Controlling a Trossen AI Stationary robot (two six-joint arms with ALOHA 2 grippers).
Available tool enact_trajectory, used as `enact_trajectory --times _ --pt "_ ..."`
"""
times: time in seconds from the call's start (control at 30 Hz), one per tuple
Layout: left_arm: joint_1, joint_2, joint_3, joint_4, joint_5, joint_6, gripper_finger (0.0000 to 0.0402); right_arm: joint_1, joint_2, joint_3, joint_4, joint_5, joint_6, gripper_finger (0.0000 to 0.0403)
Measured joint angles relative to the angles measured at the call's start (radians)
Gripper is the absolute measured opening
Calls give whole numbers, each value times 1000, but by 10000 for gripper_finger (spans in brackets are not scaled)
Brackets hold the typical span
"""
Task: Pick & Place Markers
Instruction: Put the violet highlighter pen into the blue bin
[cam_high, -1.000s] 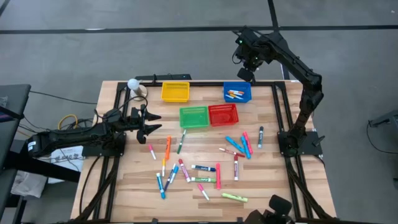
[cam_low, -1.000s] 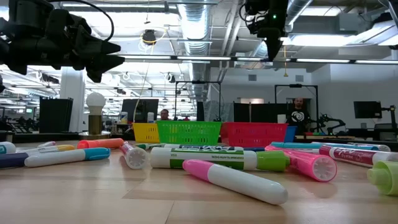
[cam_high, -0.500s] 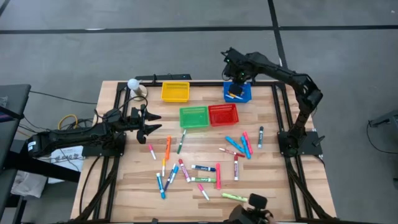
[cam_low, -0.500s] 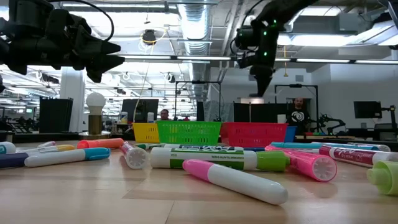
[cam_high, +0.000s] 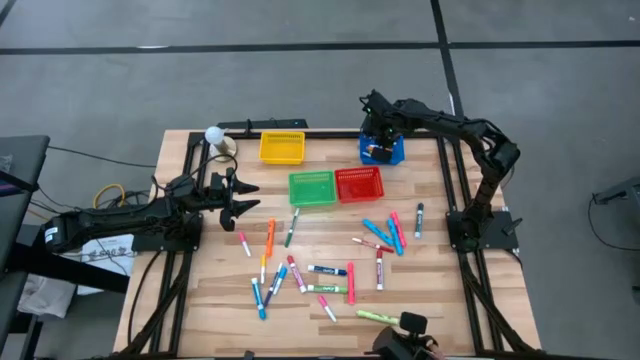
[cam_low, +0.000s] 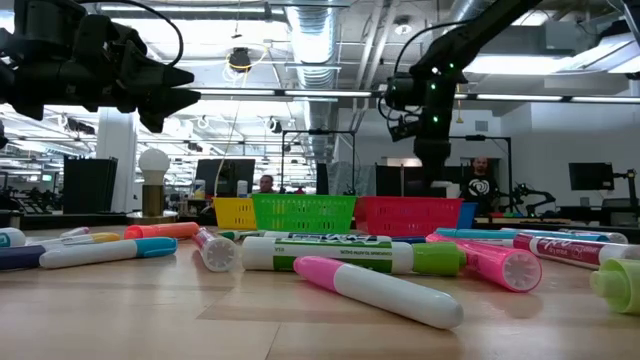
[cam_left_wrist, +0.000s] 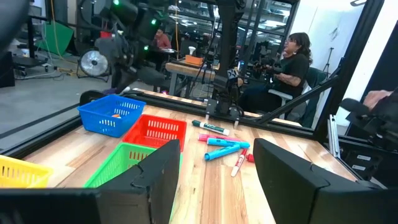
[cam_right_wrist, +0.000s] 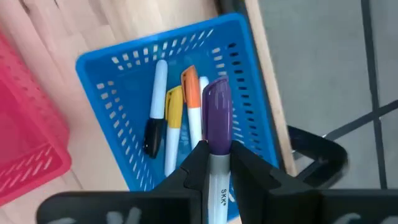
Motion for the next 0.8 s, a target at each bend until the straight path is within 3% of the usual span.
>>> enact_trajectory --times 0.8 --pt "0 0 0 0 -1 0 204 -52 0 -183 257 -53 -78 45"
